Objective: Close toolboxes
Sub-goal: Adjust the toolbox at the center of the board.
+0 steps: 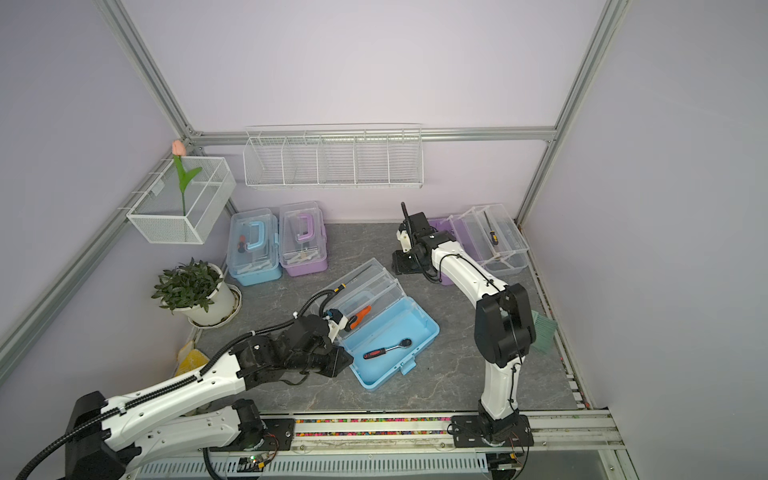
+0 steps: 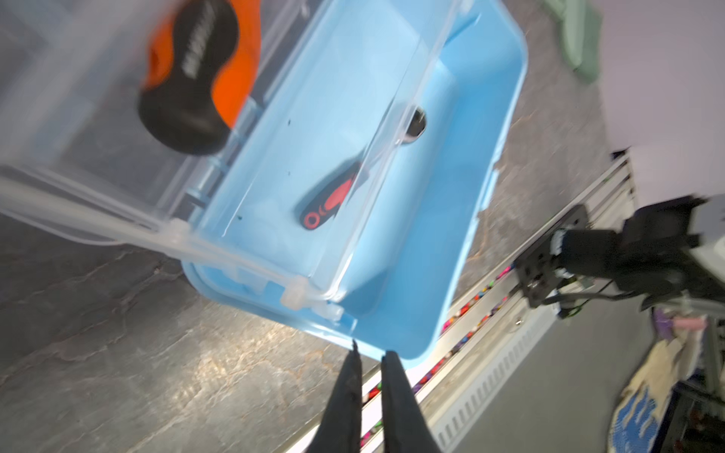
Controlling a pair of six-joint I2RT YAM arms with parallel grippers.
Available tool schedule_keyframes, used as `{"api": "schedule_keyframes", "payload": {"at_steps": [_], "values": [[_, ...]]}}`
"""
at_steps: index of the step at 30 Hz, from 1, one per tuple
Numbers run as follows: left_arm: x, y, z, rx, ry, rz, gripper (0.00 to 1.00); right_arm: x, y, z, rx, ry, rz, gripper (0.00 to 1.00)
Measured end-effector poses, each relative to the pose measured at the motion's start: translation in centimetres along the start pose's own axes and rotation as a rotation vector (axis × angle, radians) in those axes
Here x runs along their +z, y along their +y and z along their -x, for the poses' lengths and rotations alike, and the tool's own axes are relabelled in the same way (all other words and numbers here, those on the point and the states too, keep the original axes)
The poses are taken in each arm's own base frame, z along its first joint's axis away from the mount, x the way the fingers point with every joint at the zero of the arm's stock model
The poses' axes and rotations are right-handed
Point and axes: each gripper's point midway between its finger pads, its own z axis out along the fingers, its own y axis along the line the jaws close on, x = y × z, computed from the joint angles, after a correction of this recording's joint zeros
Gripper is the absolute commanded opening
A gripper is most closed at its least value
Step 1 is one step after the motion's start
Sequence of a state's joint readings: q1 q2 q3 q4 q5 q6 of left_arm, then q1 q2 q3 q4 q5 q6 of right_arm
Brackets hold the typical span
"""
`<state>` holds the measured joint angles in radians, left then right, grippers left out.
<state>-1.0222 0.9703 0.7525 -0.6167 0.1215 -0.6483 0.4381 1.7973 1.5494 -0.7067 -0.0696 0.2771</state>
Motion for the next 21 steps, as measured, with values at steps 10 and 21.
{"api": "schedule_keyframes", "payload": {"at_steps": [10,21], "values": [[-7.2,5.6,7.4,-0.059,-0.21,0.227,0.47,-7.5,-1.5,-12.6,0.13,-0.064,-0.103,0.7],[-6.1,12.9,11.6,-0.187,-0.218,0.36,0.53,-4.2,-2.6,-21.0,0.253,0.087,-0.123,0.55]]}}
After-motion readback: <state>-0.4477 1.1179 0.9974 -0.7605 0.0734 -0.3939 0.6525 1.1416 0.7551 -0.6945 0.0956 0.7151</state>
